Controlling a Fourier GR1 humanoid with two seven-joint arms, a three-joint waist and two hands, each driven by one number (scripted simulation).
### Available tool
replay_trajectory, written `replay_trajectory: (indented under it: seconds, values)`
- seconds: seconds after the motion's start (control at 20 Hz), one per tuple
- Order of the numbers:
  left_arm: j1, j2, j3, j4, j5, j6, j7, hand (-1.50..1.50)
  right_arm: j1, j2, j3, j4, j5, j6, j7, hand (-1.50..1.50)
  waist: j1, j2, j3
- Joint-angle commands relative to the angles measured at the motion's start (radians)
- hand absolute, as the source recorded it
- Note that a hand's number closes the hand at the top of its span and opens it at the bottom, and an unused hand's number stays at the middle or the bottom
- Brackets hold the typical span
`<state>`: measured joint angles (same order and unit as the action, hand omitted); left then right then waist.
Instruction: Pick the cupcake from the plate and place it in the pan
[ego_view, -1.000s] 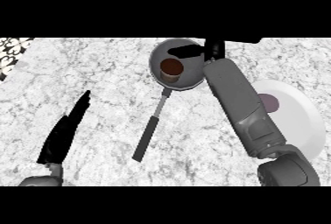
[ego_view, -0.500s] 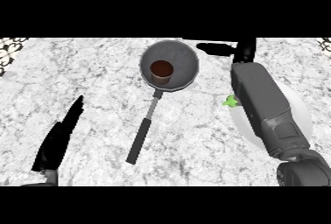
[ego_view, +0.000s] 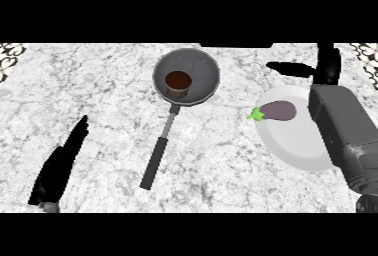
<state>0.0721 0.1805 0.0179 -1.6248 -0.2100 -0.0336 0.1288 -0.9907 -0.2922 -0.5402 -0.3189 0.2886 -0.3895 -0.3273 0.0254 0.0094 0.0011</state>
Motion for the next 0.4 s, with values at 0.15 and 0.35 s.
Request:
replay_trajectory:
  seconds: [0.15,0.35]
  values:
    - [-0.02,0.015,0.038,0.024,0.017,-0.02,0.0,0.0,0.069,-0.136,0.01,-0.006,-0.032,0.165,-0.017,-1.5,-0.009,-0.003,0.0]
    - [-0.01,-0.003,0.029,0.024,0.005,-0.013,-0.004,0.0,0.134,-0.132,0.019,-0.028,-0.062,0.224,-0.062,-1.5,-0.013,-0.005,0.0]
